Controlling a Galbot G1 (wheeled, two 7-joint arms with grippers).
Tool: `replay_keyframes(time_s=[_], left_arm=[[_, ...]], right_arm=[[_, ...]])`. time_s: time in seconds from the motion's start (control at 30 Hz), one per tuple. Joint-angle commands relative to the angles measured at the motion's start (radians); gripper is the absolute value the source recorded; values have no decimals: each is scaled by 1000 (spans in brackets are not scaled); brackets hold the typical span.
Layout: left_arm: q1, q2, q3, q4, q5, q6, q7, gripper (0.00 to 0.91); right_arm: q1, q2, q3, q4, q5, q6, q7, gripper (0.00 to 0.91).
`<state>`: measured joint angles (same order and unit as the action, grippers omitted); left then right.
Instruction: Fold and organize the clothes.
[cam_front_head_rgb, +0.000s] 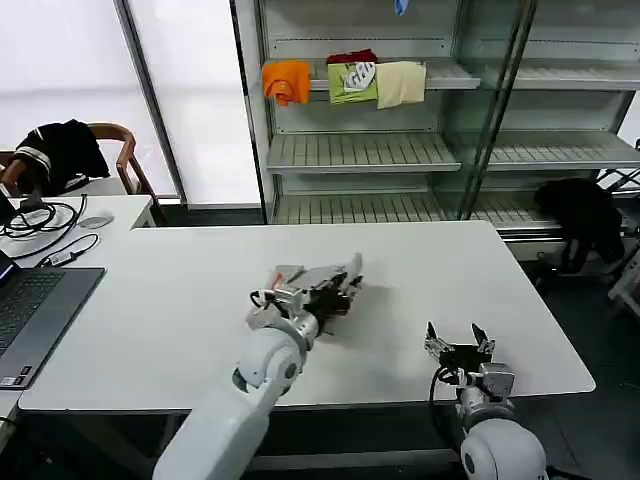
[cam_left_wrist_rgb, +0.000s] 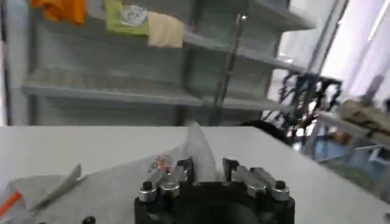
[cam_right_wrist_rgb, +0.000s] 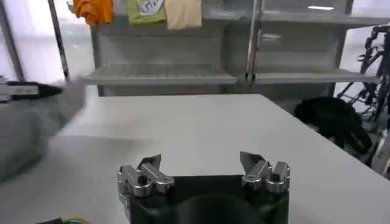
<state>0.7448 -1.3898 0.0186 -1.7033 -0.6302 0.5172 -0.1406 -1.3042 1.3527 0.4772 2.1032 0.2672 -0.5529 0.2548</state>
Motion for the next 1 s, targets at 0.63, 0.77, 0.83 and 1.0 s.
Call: replay_keyframes(time_s=[0.63, 0.77, 0.83, 1.0], left_arm=[[15, 150, -163, -110, 53, -4, -153, 907], [46, 180, -189, -135, 55, -3, -154, 907], [53, 190, -197, -144, 51, 0, -156, 907], [57, 193, -201, -159, 46, 4, -159, 907]], right_arm=[[191, 94, -204, -110, 545, -25, 309, 907], [186, 101, -237, -105, 545, -25, 328, 907], [183, 94, -250, -84, 553, -26, 332, 907], [201, 95, -235, -90, 571, -26, 340, 907]])
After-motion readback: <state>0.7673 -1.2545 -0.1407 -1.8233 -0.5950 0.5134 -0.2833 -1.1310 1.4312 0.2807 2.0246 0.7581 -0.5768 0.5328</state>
